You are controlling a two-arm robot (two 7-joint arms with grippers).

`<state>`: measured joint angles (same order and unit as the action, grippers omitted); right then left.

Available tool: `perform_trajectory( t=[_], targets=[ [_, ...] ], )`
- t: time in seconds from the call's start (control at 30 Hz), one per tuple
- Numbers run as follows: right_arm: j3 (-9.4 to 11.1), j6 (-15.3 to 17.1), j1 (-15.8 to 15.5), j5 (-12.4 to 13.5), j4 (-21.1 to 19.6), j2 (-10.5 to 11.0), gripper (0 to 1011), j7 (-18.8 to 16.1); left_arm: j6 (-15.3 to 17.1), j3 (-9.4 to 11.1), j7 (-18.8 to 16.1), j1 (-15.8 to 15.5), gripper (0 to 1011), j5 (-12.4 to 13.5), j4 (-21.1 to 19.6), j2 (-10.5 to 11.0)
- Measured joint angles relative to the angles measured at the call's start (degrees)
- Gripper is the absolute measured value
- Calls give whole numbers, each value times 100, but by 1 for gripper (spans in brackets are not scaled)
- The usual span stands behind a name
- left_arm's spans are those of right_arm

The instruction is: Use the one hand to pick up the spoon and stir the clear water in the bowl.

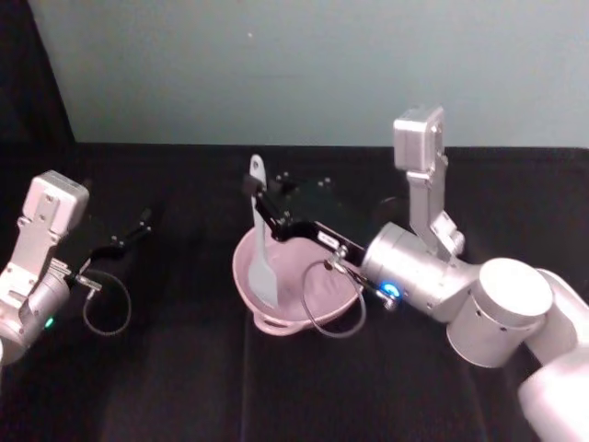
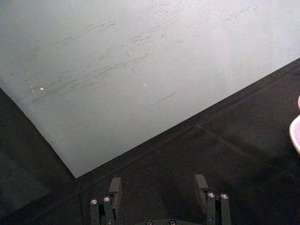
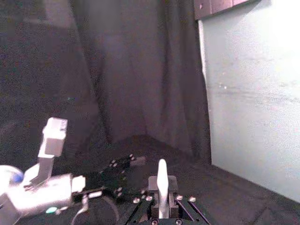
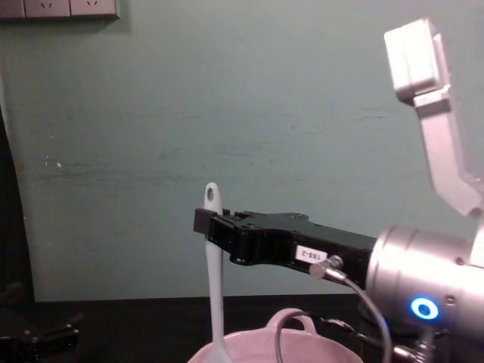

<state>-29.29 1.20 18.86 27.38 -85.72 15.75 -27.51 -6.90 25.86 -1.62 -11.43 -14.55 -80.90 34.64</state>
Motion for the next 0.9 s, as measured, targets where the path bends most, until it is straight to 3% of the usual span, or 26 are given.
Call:
perform_trajectory(
  t=[0.3, 0.47, 0.67, 0.9],
  targets=[
    [70, -552, 471, -58, 1047, -429, 114, 77, 0, 0, 0, 0, 1011, 0, 0, 0],
    [184, -765, 613, -212, 1360, -514, 114, 220, 0, 0, 0, 0, 1011, 0, 0, 0],
    [330, -1006, 656, -475, 1496, -524, 113, 412, 0, 0, 0, 0, 1011, 0, 0, 0],
    [472, -970, 583, -670, 1387, -410, 114, 509, 0, 0, 0, 0, 1011, 0, 0, 0]
  ],
)
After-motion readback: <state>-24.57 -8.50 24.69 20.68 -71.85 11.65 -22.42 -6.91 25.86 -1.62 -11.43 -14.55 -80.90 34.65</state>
